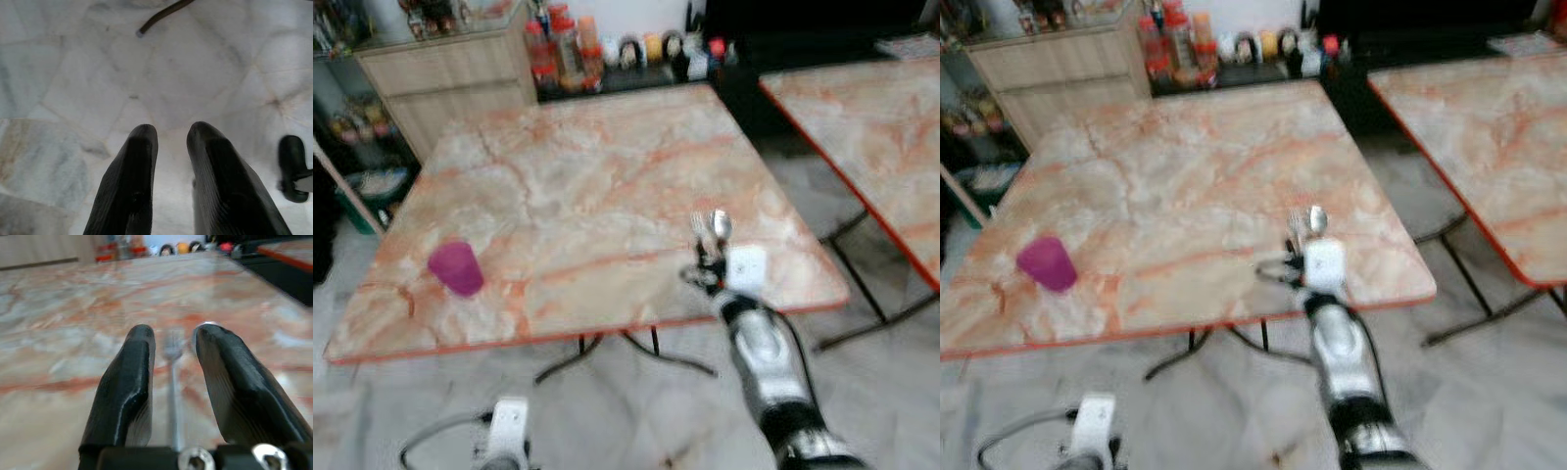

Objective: Setting the table

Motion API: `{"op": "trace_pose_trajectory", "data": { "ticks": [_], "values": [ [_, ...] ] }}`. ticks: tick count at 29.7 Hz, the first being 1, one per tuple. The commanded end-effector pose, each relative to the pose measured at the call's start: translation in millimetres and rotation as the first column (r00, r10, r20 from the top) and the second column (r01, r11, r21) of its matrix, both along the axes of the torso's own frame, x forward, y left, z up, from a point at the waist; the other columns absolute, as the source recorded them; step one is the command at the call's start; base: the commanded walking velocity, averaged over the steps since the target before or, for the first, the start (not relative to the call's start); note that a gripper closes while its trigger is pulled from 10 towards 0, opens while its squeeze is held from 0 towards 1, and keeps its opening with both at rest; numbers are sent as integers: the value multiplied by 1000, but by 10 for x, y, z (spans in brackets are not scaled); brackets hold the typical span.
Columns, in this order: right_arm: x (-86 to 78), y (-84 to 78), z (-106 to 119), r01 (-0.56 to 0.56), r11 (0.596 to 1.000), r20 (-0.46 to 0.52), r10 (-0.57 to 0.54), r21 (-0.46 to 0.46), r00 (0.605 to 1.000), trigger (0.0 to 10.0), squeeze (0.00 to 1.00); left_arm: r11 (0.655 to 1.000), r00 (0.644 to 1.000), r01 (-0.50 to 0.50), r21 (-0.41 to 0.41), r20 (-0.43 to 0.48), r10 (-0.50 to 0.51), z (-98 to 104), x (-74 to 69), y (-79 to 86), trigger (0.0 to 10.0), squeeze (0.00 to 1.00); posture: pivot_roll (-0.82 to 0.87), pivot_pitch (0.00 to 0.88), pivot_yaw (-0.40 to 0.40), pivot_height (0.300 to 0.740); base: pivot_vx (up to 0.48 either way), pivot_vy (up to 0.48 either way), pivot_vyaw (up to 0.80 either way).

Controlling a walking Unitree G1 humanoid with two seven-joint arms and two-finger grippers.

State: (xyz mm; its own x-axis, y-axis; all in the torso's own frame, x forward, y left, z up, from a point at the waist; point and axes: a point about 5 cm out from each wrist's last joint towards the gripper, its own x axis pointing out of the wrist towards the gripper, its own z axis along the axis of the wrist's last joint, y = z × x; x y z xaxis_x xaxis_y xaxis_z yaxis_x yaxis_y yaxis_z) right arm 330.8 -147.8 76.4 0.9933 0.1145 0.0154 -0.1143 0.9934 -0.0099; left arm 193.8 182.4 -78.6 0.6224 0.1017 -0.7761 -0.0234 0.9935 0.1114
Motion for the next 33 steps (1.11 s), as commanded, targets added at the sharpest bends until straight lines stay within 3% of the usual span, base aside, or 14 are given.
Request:
{"op": "trace_pose_trajectory", "data": {
  "ticks": [1, 22, 33],
  "values": [
    [24, 133, 38, -35, 999, 11, 35, 16, 999, 10000, 0, 1000, 1000, -22, 21, -1, 22, 7, -16, 117, 10000, 0, -201, 0, 64, 740, 296, 0, 0],
    [-47, 93, -55, -14, 999, -19, 15, 40, 1000, 10000, 0, 1000, 1000, -23, 19, 2, 23, 17, -1, 135, 10000, 0, -196, 0, 70, 740, 295, 0, 0],
    [-104, 101, -91, -16, 999, -27, 17, 34, 999, 10000, 0, 999, 999, -33, 6, -7, 33, -6, -45, 125, 10000, 0, -187, 0, 60, 740, 0, 0, 0]
  ]
}}
